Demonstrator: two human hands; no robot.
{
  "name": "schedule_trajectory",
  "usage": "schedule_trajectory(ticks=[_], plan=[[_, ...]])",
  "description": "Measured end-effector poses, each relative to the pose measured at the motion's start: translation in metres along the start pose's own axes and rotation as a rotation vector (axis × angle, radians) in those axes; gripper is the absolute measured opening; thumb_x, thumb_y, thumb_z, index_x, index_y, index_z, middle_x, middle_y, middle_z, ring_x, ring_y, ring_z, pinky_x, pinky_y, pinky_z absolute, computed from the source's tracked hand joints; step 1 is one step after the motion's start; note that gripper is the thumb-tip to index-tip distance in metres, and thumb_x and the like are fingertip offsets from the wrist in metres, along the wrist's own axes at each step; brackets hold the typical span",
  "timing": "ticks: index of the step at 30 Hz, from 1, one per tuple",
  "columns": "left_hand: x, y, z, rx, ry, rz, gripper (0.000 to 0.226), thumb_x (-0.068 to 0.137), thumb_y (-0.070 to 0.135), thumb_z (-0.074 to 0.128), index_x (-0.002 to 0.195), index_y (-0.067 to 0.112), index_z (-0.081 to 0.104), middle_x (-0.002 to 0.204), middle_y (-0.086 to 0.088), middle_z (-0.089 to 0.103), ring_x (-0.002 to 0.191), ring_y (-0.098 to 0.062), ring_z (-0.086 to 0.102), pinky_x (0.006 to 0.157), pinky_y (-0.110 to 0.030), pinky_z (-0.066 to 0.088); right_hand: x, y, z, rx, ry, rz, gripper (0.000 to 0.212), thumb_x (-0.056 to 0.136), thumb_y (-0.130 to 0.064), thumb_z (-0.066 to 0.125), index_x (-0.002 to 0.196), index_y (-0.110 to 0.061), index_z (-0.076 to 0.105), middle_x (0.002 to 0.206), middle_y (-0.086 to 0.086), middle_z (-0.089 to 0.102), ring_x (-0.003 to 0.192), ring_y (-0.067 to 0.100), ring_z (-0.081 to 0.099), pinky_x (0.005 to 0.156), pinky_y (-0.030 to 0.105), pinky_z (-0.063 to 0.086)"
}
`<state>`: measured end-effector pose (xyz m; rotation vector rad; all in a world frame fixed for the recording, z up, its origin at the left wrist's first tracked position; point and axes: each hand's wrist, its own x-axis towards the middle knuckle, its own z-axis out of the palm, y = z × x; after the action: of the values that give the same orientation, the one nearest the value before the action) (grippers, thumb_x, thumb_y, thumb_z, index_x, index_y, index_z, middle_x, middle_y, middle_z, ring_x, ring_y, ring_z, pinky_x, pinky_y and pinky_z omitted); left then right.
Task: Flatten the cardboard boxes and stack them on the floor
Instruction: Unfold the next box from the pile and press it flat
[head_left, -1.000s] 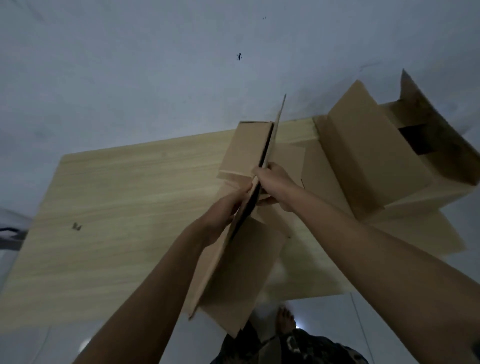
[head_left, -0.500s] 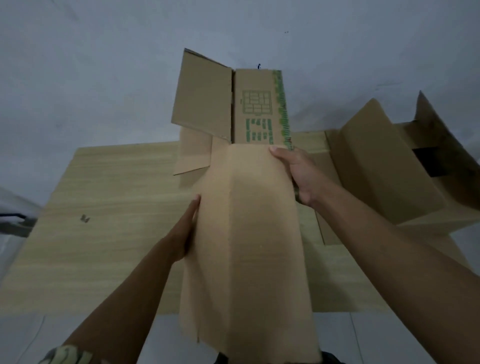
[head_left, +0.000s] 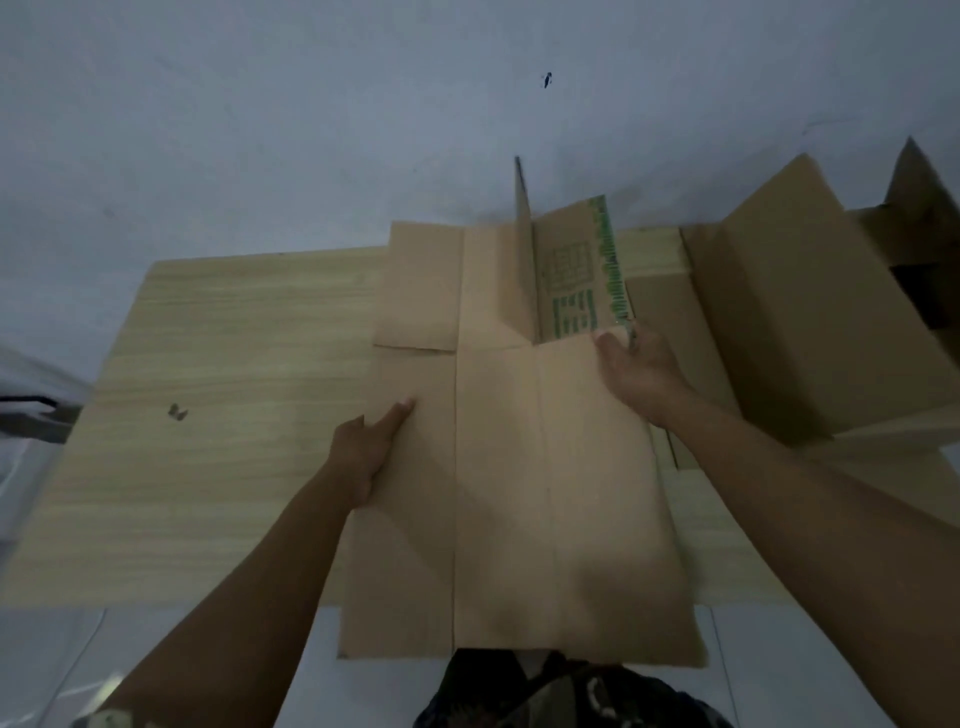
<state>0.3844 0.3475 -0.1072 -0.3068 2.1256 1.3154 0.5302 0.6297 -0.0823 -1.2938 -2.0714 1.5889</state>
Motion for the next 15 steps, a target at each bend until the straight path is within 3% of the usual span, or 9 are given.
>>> schedule_trajectory(ticks=[3,7,9,11,15], plan=[[0.009,-0.004,0.021,0.082,0.02,0.024,0.072,0.067,0.06,0.08,0.112,0.004,0.07,0.099,-0.008,0.072,0.089,-0.027,0.068,0.086,-0.043,0.057,0.007,0.019,-0.001,-0.203,0.093,0.023,0.037,0.099,-0.036,0.055,0.122,-0.009,0.059,0.121,0.014,0.066,0.107,0.03,0.063,0.088,0.032,0.049],[0.02,-0.017,0.047,0.249,0.013,0.055,0.073,0.07,0.065,0.071,0.111,0.005,0.072,0.102,-0.012,0.074,0.091,-0.028,0.07,0.084,-0.042,0.058,0.009,0.044,0.003,-0.346,0.174,0.093,0.033,0.1,-0.037,0.051,0.121,-0.012,0.055,0.116,0.019,0.066,0.101,0.035,0.063,0.075,0.033,0.043],[0.025,-0.021,0.055,0.369,0.049,0.077,0.063,0.082,0.057,0.066,0.117,0.005,0.068,0.11,-0.016,0.071,0.1,-0.033,0.067,0.083,-0.036,0.053,0.008,0.054,0.005,-0.415,0.167,0.154,0.036,0.102,-0.037,0.044,0.131,-0.016,0.051,0.122,0.021,0.063,0.109,0.038,0.061,0.08,0.036,0.044],[0.03,-0.022,0.061,0.476,0.104,0.101,0.062,0.085,0.053,0.065,0.125,0.006,0.059,0.121,-0.018,0.064,0.111,-0.037,0.061,0.087,-0.038,0.048,0.008,0.061,0.008,-0.46,0.139,0.233,0.043,0.104,-0.037,0.037,0.141,-0.018,0.045,0.132,0.021,0.059,0.118,0.039,0.057,0.091,0.039,0.045],[0.044,-0.012,0.071,0.637,0.181,0.118,0.084,0.081,0.057,0.067,0.145,0.012,0.036,0.143,-0.019,0.038,0.132,-0.038,0.039,0.104,-0.049,0.036,0.011,0.068,0.026,-0.485,0.183,0.342,0.064,0.099,-0.057,0.032,0.145,-0.013,0.041,0.144,0.015,0.048,0.128,0.033,0.048,0.101,0.045,0.039]])
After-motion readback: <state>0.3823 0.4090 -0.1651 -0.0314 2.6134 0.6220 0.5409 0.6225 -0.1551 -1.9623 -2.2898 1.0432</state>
